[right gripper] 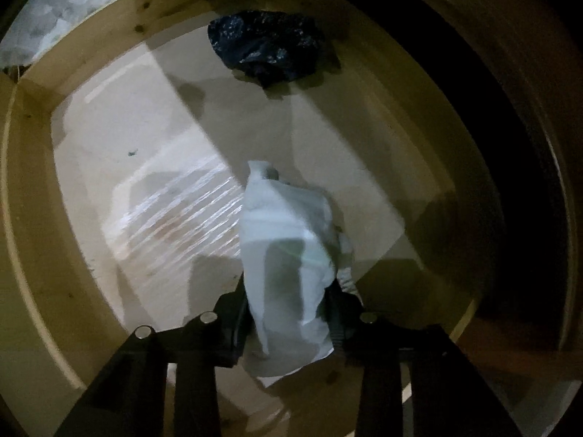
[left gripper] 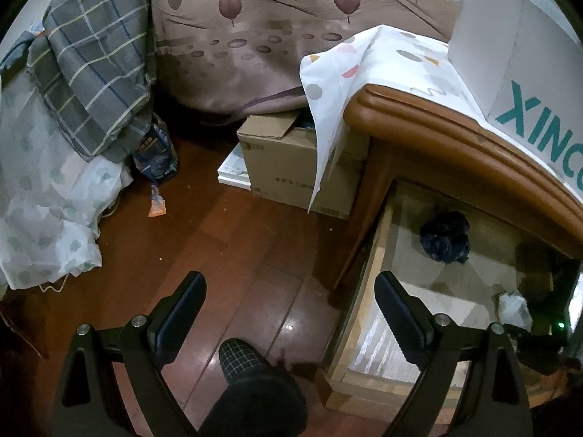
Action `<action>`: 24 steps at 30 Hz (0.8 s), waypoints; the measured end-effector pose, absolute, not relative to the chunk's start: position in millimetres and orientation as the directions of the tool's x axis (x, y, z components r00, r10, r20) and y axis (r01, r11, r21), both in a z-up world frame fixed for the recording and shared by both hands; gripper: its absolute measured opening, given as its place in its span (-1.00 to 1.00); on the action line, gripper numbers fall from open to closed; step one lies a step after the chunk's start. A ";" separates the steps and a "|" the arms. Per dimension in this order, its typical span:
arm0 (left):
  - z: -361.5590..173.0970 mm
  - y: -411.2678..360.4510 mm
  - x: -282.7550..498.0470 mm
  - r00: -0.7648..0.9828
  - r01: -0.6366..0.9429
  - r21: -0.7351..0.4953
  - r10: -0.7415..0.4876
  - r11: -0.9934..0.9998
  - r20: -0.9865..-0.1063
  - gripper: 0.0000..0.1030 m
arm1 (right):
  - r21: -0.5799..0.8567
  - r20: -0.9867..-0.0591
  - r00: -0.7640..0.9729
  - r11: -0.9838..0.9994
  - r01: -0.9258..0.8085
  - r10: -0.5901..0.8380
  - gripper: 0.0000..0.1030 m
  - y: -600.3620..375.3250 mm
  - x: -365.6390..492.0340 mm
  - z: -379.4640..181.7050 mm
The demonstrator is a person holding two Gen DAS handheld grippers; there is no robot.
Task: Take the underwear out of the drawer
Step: 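Grasp the white folded underwear with the right tool and lift it, then lower the left tool into the drawer toward the dark blue cloth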
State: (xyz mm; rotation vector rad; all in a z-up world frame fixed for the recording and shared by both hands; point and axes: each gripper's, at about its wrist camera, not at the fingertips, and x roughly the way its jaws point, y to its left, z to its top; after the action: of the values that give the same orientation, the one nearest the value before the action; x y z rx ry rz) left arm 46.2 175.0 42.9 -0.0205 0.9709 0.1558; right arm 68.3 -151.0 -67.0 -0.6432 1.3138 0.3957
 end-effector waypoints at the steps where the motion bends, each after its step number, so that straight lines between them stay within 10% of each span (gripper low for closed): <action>1: 42.2 173.0 45.8 0.553 -0.131 0.054 0.119 0.990 -0.824 0.79 | -0.215 -0.969 0.232 0.763 -0.609 -0.089 -0.30 -151.0 66.3 -64.1; 24: 29.2 101.3 45.2 0.500 0.182 0.075 -0.027 0.980 -0.866 0.79 | 0.016 -0.887 0.462 1.000 0.000 0.014 -0.31 -213.9 -1.9 34.0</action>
State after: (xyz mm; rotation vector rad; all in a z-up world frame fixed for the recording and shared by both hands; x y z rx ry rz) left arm 45.2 101.3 29.2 0.1646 1.0407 -0.1271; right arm -1.9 -213.9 34.0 0.0140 1.0902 0.0089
